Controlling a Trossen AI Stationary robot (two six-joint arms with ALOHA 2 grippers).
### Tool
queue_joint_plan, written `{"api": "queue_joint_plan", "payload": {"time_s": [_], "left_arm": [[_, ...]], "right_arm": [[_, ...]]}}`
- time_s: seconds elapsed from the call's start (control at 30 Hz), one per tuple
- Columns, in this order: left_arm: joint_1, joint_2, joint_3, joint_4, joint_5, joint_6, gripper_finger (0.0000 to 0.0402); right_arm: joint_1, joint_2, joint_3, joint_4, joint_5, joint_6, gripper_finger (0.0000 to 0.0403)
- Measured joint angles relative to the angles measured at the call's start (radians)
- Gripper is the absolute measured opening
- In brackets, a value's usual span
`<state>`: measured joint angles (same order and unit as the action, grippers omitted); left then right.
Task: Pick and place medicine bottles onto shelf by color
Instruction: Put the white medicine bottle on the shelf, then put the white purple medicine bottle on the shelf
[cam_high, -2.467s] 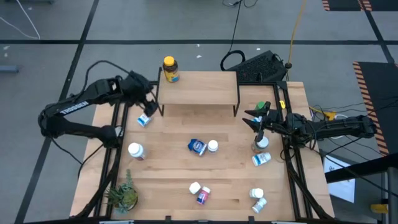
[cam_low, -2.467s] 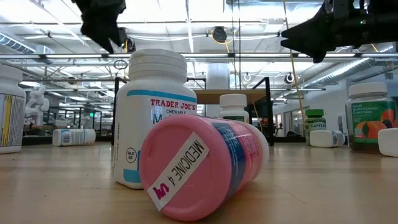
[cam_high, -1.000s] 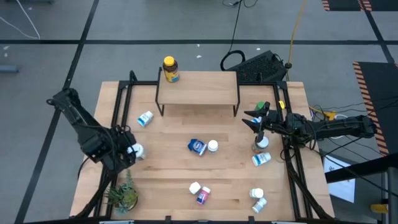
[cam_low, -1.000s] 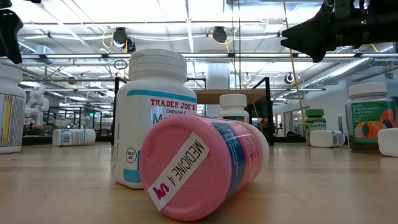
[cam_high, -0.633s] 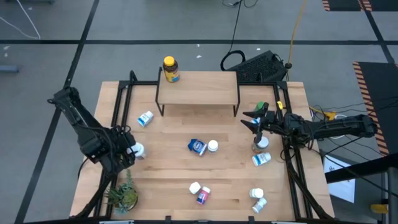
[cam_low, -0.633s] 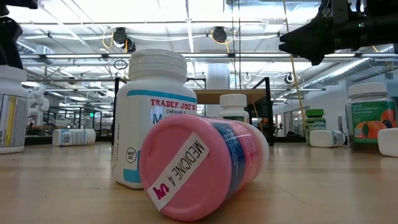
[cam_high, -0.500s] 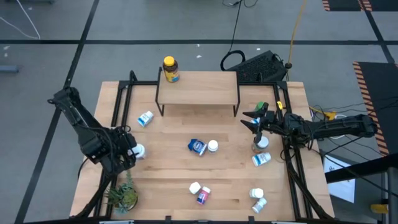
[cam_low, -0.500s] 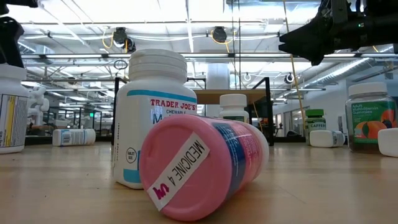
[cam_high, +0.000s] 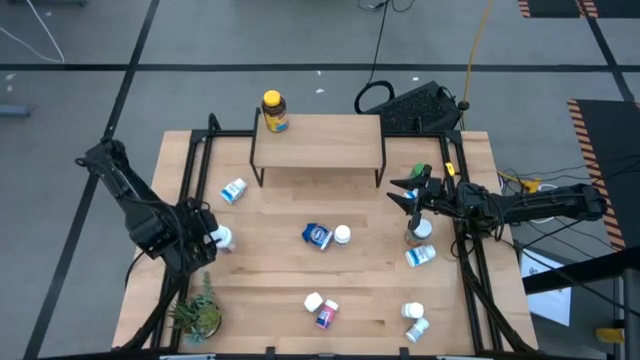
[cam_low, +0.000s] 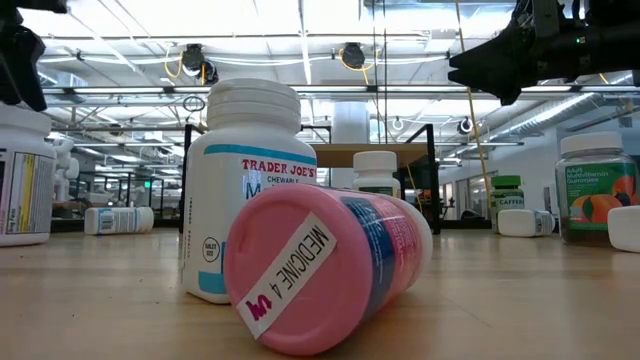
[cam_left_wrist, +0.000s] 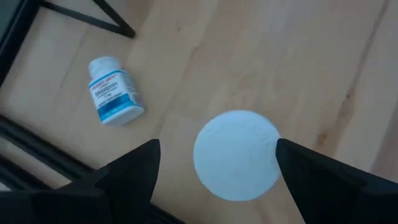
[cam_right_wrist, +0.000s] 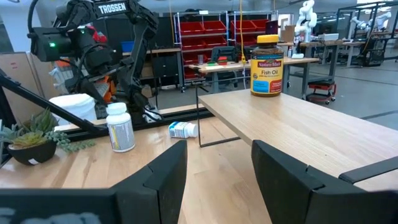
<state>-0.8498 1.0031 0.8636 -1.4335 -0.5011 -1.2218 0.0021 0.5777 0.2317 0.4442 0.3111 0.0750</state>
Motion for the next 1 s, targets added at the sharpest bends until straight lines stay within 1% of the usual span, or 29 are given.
{"api": "queue_joint_plan", "payload": {"time_s": [0.2, 0.43, 0.67, 0.9, 1.0], "left_arm": [[0.002, -0.036, 0.013, 0.036, 0.016, 0.031, 0.0324], [0.002, -0.025, -0.017, 0.057, 0.017, 0.035, 0.0324], [0.002, -0.014, -0.078, 0.122, 0.083, 0.063, 0.0324], [0.003, -0.011, -0.075, 0.127, 0.051, 0.035, 0.0322], [0.014, -0.009, -0.08, 0.129, 0.04, 0.02, 0.0307]], "right_arm": [[0.0, 0.0, 0.0, 0.011, 0.0, 0.0, 0.0176], [0.0, 0.0, 0.0, 0.012, 0.0, 0.0, 0.0176], [0.0, 0.0, 0.0, 0.013, -0.001, 0.0, 0.0176], [0.0, 0.0, 0.0, 0.015, -0.002, 0.0, 0.0176], [0.0, 0.0, 0.0, 0.015, -0.002, 0.0, 0.0176]]}}
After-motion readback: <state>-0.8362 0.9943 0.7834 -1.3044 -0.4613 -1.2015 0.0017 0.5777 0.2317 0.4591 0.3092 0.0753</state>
